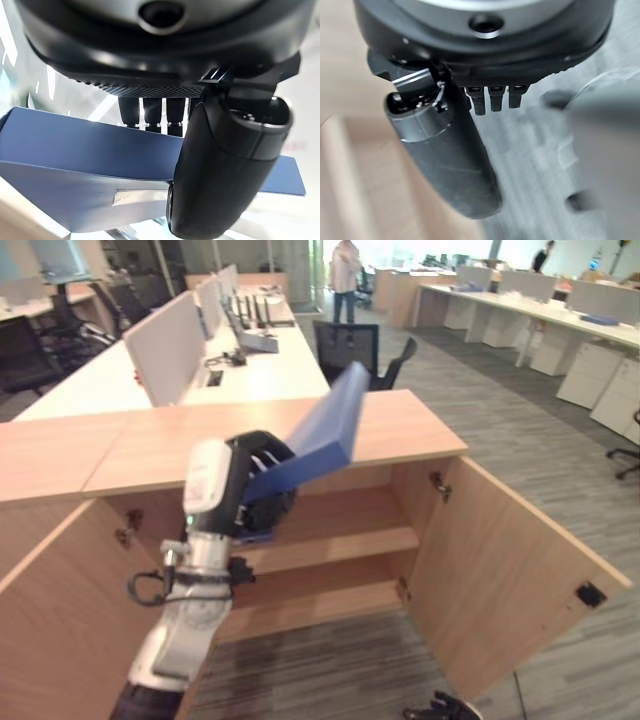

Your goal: Put the empty folder in the office cabinet

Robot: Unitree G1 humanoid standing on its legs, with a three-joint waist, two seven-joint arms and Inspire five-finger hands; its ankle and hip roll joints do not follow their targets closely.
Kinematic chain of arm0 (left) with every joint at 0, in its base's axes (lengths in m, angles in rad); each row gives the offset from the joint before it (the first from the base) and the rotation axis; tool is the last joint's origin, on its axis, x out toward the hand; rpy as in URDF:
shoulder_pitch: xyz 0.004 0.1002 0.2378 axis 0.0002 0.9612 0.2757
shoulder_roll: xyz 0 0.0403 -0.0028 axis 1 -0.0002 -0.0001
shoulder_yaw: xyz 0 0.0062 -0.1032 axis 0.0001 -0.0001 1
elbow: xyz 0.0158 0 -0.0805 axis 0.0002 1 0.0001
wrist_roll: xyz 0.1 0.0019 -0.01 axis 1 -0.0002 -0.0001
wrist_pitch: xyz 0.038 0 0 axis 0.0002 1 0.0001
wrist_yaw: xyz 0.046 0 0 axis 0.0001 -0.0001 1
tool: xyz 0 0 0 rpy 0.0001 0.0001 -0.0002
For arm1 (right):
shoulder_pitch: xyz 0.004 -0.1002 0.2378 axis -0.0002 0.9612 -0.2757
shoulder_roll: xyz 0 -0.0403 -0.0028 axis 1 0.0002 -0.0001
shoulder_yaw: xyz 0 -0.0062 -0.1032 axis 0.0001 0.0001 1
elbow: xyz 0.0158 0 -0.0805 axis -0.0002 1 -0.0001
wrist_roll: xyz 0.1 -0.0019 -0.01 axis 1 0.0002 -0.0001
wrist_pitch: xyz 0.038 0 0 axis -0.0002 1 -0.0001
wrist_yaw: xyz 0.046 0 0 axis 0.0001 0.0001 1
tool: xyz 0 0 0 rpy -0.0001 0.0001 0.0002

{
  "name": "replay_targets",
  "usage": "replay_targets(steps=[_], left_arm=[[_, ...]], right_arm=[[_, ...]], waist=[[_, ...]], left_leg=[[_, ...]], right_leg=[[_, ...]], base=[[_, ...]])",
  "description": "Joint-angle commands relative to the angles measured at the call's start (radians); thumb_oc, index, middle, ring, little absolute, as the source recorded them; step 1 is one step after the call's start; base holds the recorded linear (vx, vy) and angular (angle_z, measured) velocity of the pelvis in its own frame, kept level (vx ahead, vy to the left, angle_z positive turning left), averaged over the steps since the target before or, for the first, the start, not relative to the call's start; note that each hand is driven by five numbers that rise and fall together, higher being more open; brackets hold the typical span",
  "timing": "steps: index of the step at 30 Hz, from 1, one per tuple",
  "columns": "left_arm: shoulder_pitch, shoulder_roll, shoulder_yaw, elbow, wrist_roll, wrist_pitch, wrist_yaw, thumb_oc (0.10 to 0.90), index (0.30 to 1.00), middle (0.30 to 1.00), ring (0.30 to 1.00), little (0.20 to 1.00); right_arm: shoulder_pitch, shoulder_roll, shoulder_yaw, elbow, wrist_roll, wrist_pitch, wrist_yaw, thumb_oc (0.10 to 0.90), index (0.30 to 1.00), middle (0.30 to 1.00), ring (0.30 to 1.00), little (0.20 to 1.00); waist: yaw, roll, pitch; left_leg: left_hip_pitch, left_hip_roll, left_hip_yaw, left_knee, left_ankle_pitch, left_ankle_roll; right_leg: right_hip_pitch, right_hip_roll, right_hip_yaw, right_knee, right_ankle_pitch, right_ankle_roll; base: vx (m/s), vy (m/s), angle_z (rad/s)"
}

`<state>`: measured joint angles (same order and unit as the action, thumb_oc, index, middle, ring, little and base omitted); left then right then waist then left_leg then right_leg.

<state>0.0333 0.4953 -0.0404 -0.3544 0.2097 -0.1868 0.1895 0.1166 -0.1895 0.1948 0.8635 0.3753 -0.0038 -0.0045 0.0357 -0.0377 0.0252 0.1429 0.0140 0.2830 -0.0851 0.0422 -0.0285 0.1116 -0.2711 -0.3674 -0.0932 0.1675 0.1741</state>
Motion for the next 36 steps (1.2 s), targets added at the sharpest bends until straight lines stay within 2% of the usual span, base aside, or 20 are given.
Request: replay_targets(steps=[1,2,3,6,9,15,18,20,21,23,28,32,36], left_arm=[[0.007,0.058,-0.002,-0.004,-0.374,-0.030,-0.249,0.400,0.300,0.300,0.300,0.300],[0.057,0.073,0.000,-0.023,-0.497,-0.021,-0.307,0.400,0.300,0.300,0.300,0.300],[0.061,0.074,0.003,-0.026,-0.502,-0.019,-0.311,0.400,0.300,0.300,0.300,0.300],[0.145,0.111,0.032,-0.046,-0.668,0.003,-0.391,0.400,0.300,0.300,0.300,0.300],[0.241,0.095,0.083,-0.013,-0.664,0.014,-0.399,0.400,0.300,0.300,0.300,0.300],[0.335,0.063,0.120,0.018,-0.659,0.034,-0.427,0.400,0.300,0.300,0.300,0.300],[0.382,0.076,0.154,0.024,-0.614,0.037,-0.443,0.400,0.300,0.300,0.300,0.300],[0.422,0.132,0.222,0.027,-0.456,0.019,-0.435,0.400,0.300,0.300,0.300,0.300],[0.424,0.131,0.224,0.026,-0.452,0.018,-0.434,0.400,0.300,0.300,0.300,0.300],[0.433,0.171,0.297,0.055,-0.254,0.000,-0.389,0.400,0.300,0.300,0.300,0.300],[0.385,0.174,0.343,0.076,-0.088,-0.015,-0.324,0.400,0.300,0.300,0.300,0.300],[0.321,0.168,0.307,0.077,-0.070,-0.017,-0.315,0.400,0.300,0.300,0.300,0.300],[0.250,0.195,0.243,0.048,-0.082,-0.026,-0.344,0.400,0.300,0.300,0.300,0.300]], right_arm=[[-0.076,-0.028,0.008,-0.100,0.030,-0.045,0.059,0.800,0.900,0.900,0.900,0.900],[-0.064,-0.046,0.006,-0.164,0.030,-0.050,0.071,0.800,0.900,0.900,0.900,0.900],[-0.060,-0.046,0.007,-0.168,0.030,-0.048,0.071,0.800,0.900,0.900,0.900,0.900],[-0.026,-0.093,-0.011,-0.324,0.024,-0.051,0.097,0.800,0.900,0.900,0.900,0.900],[0.028,-0.134,-0.092,-0.515,0.054,-0.083,0.109,0.800,0.900,0.900,0.900,0.900],[0.052,-0.144,-0.177,-0.638,0.062,-0.107,0.094,0.800,0.900,0.900,0.900,0.900],[0.045,-0.157,-0.220,-0.680,0.027,-0.116,0.074,0.800,0.900,0.900,0.900,0.900],[0.032,-0.170,-0.255,-0.708,-0.006,-0.122,0.063,0.800,0.900,0.900,0.900,0.900],[0.032,-0.168,-0.254,-0.709,-0.007,-0.122,0.062,0.800,0.900,0.900,0.900,0.900],[0.029,-0.202,-0.276,-0.745,-0.074,-0.124,0.060,0.800,0.900,0.900,0.900,0.900],[0.009,-0.254,-0.270,-0.810,-0.196,-0.116,0.064,0.800,0.900,0.900,0.900,0.900],[-0.024,-0.278,-0.221,-0.813,-0.252,-0.105,0.079,0.800,0.900,0.900,0.900,0.900],[-0.108,-0.312,-0.120,-0.809,-0.336,-0.097,0.103,0.800,0.900,0.900,0.900,0.900]], waist=[[0.008,-0.029,0.038],[0.013,-0.030,0.043],[0.013,-0.030,0.042],[0.016,-0.030,0.044],[0.018,-0.029,0.048],[0.023,-0.026,0.051],[0.028,-0.024,0.053],[0.038,-0.022,0.056],[0.038,-0.023,0.056],[0.048,-0.023,0.058],[0.054,-0.029,0.059],[0.055,-0.031,0.062],[0.056,-0.030,0.060]], left_leg=[[0.023,0.030,-0.082,-0.002,-0.096,-0.039],[0.020,0.030,-0.082,-0.002,-0.094,-0.039],[0.020,0.030,-0.082,-0.002,-0.094,-0.039],[0.017,0.029,-0.082,-0.002,-0.092,-0.039],[0.015,0.028,-0.088,-0.002,-0.090,-0.036],[0.012,0.026,-0.094,-0.002,-0.090,-0.031],[0.011,0.025,-0.095,-0.002,-0.091,-0.028],[0.010,0.025,-0.098,-0.002,-0.093,-0.027],[0.010,0.025,-0.098,-0.002,-0.093,-0.027],[0.010,0.026,-0.100,-0.002,-0.093,-0.028],[0.008,0.028,-0.102,-0.002,-0.092,-0.029],[0.005,0.029,-0.102,-0.002,-0.090,-0.030],[0.011,0.032,-0.095,-0.002,-0.090,-0.032]], right_leg=[[0.007,-0.041,0.006,0.011,0.013,0.039],[0.007,-0.042,0.002,0.012,0.015,0.039],[0.007,-0.042,0.002,0.012,0.015,0.039],[0.006,-0.044,-0.002,0.012,0.018,0.040],[0.007,-0.045,-0.007,0.013,0.019,0.040],[0.010,-0.049,-0.015,0.014,0.018,0.039],[0.009,-0.051,-0.018,0.014,0.019,0.040],[0.009,-0.054,-0.021,0.014,0.020,0.041],[0.009,-0.054,-0.020,0.014,0.020,0.041],[0.010,-0.056,-0.025,0.015,0.019,0.042],[0.010,-0.057,-0.029,0.015,0.018,0.042],[0.009,-0.058,-0.031,0.016,0.018,0.041],[0.011,-0.057,-0.030,0.016,0.017,0.039]], base=[[-0.04,-0.003,0.02],[-0.03,-0.004,0.02],[0.00,0.000,0.00],[0.00,0.000,0.00],[0.00,0.000,0.00],[-0.01,0.008,0.04],[-0.01,0.006,0.02],[-0.01,0.002,0.05],[0.00,0.000,0.00],[0.00,0.000,0.00],[-0.01,-0.008,0.04],[-0.02,-0.005,0.03],[0.00,-0.001,0.01]])
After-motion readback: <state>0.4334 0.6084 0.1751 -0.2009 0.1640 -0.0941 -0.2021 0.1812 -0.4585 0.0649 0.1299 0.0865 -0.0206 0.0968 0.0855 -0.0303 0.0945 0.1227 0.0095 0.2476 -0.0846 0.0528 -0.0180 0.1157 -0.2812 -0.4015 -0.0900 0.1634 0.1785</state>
